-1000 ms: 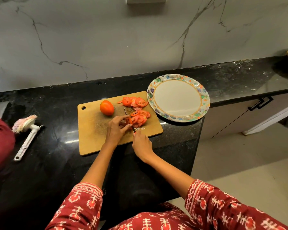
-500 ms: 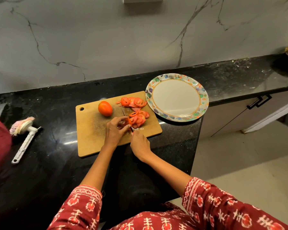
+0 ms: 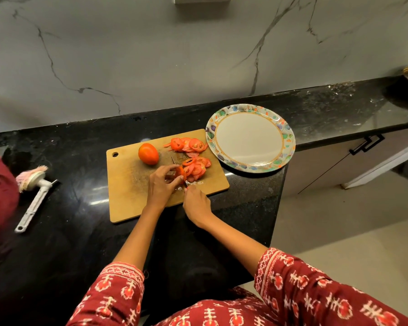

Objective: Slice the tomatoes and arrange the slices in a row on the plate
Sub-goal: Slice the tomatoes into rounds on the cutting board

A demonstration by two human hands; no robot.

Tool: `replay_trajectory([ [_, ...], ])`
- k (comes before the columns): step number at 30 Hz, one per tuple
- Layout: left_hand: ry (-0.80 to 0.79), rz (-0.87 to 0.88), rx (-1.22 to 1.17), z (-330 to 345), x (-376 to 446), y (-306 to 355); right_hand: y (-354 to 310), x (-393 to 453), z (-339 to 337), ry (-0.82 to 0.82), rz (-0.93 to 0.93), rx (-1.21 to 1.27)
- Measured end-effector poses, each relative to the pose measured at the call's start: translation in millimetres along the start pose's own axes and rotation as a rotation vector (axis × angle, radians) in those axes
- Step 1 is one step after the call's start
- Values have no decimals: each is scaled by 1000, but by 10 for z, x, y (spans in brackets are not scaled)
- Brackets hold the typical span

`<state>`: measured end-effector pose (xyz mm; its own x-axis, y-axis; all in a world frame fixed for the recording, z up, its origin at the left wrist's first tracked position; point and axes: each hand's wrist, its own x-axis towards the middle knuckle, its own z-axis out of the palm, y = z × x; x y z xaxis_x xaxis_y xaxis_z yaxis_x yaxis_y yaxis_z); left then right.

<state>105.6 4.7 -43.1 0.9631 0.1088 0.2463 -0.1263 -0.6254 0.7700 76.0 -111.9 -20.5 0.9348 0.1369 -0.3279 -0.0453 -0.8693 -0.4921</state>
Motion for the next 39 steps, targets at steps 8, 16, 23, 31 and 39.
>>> replay_trajectory([
  [8,21,-25,6,-17,13,-2,125,-95,56,7,-36,-60],
  [16,-36,-15,69,-23,3,-36,108,-116,70,36,-63,-145],
  [23,13,-144,12,-89,-61,-42,201,-164,61,45,-127,-268],
  [31,32,-287,-14,-110,-56,61,229,-212,69,58,-125,-340],
  [39,17,-418,26,-88,-109,2,324,-307,16,161,-91,-353],
])
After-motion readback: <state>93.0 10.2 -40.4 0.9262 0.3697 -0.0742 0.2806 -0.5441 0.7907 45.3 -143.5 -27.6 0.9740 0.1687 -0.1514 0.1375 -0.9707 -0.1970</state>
